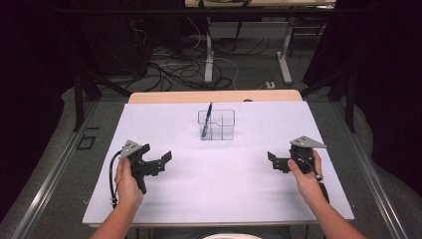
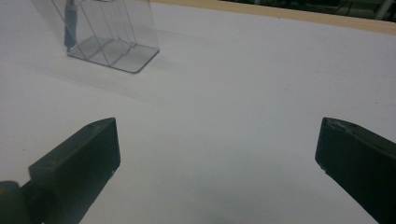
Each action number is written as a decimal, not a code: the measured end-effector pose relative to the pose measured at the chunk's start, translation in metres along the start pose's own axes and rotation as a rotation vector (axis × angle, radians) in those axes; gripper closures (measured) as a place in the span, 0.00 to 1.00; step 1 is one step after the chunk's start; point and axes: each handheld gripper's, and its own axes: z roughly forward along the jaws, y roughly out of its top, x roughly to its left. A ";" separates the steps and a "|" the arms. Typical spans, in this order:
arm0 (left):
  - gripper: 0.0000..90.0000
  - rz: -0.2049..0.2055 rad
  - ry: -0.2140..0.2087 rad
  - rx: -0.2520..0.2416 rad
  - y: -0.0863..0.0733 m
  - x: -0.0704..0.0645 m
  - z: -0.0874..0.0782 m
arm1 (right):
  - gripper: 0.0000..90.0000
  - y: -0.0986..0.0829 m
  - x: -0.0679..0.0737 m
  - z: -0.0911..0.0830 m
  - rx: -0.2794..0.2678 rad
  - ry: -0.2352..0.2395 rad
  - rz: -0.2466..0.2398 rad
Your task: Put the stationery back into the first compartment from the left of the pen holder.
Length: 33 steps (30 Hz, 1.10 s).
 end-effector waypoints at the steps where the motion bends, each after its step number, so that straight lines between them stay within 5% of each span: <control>1: 0.03 -0.001 0.000 0.001 0.000 0.000 0.000 | 0.00 -0.001 -0.002 0.000 -0.003 -0.004 0.007; 14: 0.03 0.000 -0.004 0.007 0.000 0.000 0.000 | 0.00 -0.011 -0.023 0.001 0.024 -0.038 0.066; 19: 0.03 0.004 -0.002 0.010 0.000 0.001 0.001 | 0.00 -0.015 -0.029 0.005 0.033 -0.052 0.127; 33: 0.03 0.002 0.010 0.010 0.000 0.003 0.000 | 0.00 -0.018 -0.031 0.007 0.044 -0.068 0.127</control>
